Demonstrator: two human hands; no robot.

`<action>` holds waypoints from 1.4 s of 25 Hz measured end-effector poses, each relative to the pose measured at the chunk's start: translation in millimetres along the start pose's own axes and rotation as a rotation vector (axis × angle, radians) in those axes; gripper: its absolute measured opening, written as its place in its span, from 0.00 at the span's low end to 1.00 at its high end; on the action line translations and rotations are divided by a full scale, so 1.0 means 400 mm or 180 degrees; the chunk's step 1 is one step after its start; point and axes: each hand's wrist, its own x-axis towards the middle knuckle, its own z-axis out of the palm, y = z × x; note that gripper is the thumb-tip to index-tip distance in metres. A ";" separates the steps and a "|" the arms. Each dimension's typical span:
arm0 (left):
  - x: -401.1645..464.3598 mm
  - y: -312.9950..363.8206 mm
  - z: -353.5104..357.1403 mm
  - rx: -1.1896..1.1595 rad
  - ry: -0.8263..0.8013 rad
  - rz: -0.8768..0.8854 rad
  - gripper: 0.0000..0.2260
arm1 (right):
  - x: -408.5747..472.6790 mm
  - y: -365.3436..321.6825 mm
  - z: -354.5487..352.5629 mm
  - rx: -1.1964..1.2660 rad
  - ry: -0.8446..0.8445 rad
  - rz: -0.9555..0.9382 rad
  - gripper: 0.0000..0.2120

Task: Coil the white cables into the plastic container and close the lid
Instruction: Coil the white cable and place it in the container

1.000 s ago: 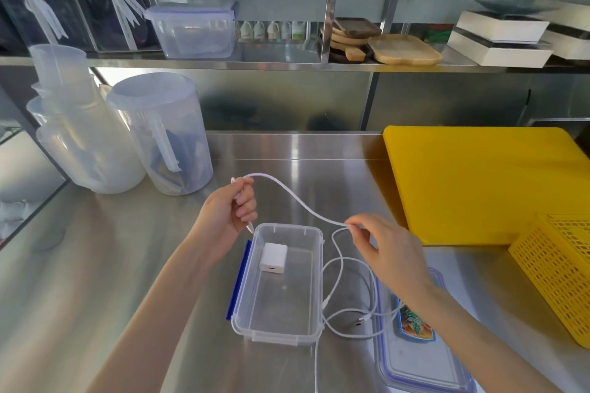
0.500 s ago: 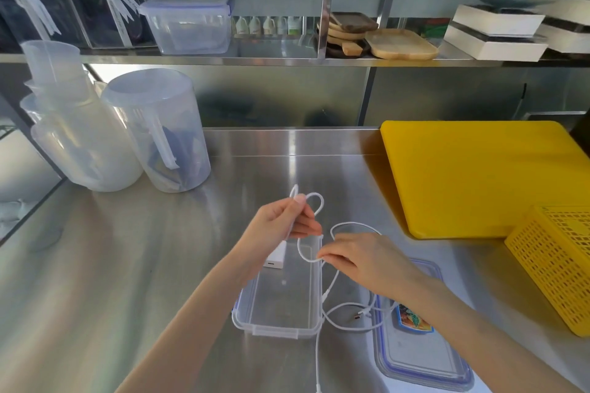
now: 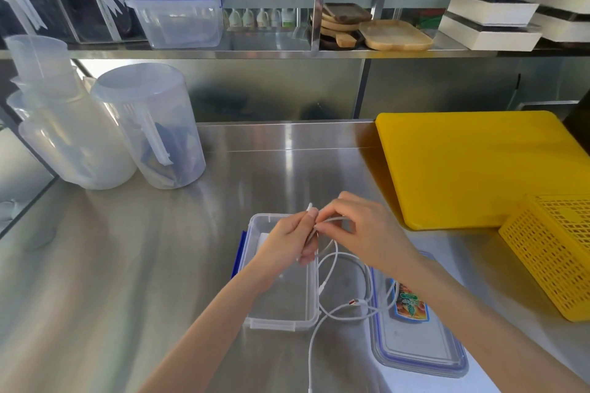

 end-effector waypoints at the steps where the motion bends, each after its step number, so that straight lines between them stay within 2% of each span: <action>1: -0.004 0.003 -0.001 -0.0204 -0.0025 -0.0111 0.18 | 0.005 0.001 0.000 0.0040 0.0031 0.0114 0.13; 5: -0.018 0.015 -0.020 -0.1531 -0.0223 -0.0435 0.17 | 0.008 0.017 -0.001 0.0484 -0.0292 0.0660 0.20; 7: -0.021 0.020 -0.030 -0.2326 -0.0382 -0.0588 0.16 | 0.005 0.024 0.004 0.0944 -0.0583 0.0871 0.18; 10: -0.026 0.014 -0.035 -0.3029 -0.0668 -0.0651 0.13 | 0.001 0.019 0.011 0.1664 -0.0923 0.1034 0.09; 12: -0.026 0.007 -0.039 -0.3160 -0.0752 -0.0614 0.11 | 0.002 0.019 0.012 0.1710 -0.0943 0.1052 0.07; 15: -0.019 -0.007 -0.046 -0.3136 -0.0681 -0.0574 0.15 | 0.005 0.019 0.013 0.1811 -0.1031 0.1233 0.10; 19: -0.013 -0.012 -0.057 -0.3189 -0.0614 -0.0519 0.13 | -0.008 0.014 0.014 0.3171 -0.1202 0.1741 0.10; 22: -0.015 -0.008 -0.059 -0.3197 -0.0388 -0.0500 0.11 | -0.016 0.017 0.019 0.3814 -0.1171 0.1697 0.12; 25: -0.016 -0.005 -0.051 -0.3066 -0.0237 -0.0508 0.14 | -0.018 0.004 0.026 0.4967 -0.1043 0.1825 0.13; 26: -0.016 -0.005 -0.049 -0.2968 -0.0196 -0.0529 0.16 | -0.019 -0.001 0.028 0.5110 -0.1006 0.1835 0.13; 27: -0.014 -0.007 -0.048 -0.2827 -0.0148 -0.0569 0.18 | -0.020 -0.004 0.029 0.5009 -0.0977 0.1816 0.13; 29: -0.012 -0.012 -0.047 -0.2543 -0.0051 -0.0649 0.20 | -0.020 -0.006 0.034 0.4294 -0.0909 0.1690 0.14; 35: -0.015 -0.020 -0.057 -0.1870 0.0062 -0.0809 0.19 | -0.017 0.017 0.055 0.2186 -0.0971 0.1446 0.13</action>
